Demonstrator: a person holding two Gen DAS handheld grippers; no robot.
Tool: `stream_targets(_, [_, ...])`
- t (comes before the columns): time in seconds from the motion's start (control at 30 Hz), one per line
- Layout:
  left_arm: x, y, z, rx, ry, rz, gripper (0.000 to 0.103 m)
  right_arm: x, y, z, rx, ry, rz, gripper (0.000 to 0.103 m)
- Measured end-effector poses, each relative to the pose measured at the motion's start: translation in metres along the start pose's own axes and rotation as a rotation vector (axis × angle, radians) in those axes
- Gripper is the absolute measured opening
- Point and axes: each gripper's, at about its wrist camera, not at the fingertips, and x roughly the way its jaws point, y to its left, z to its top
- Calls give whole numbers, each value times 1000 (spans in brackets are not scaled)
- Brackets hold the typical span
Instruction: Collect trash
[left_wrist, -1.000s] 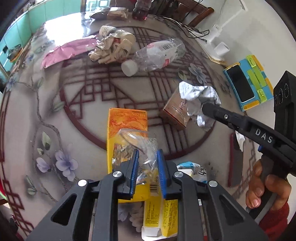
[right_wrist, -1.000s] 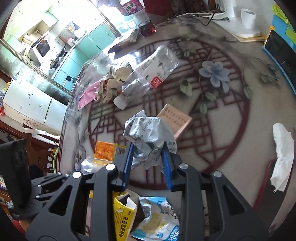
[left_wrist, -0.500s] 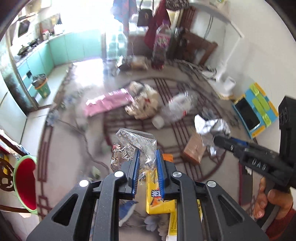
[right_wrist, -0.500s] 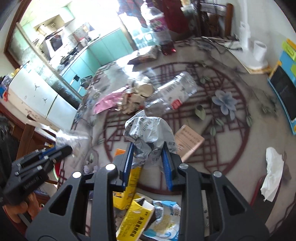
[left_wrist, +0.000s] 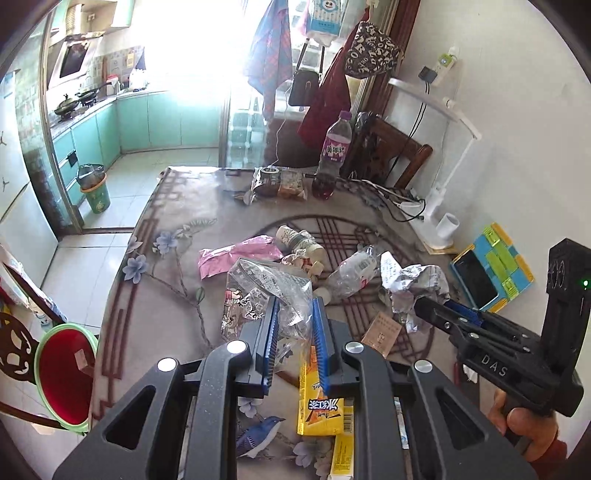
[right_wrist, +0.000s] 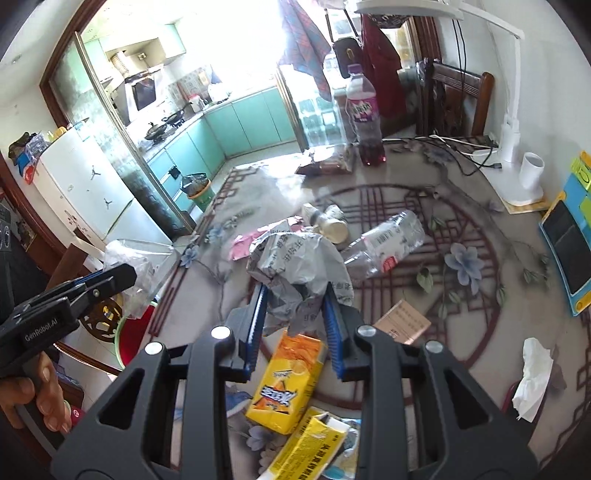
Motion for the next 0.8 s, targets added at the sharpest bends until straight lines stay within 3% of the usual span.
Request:
stream_targets(0.23, [-7,14,-1,-10,-3,14,18,-4,24,2,-12,-11,36,30])
stream_targets(0.8, [-21,74,-6,-36,-8,21,18,7,83,2,-45,-16,21,30])
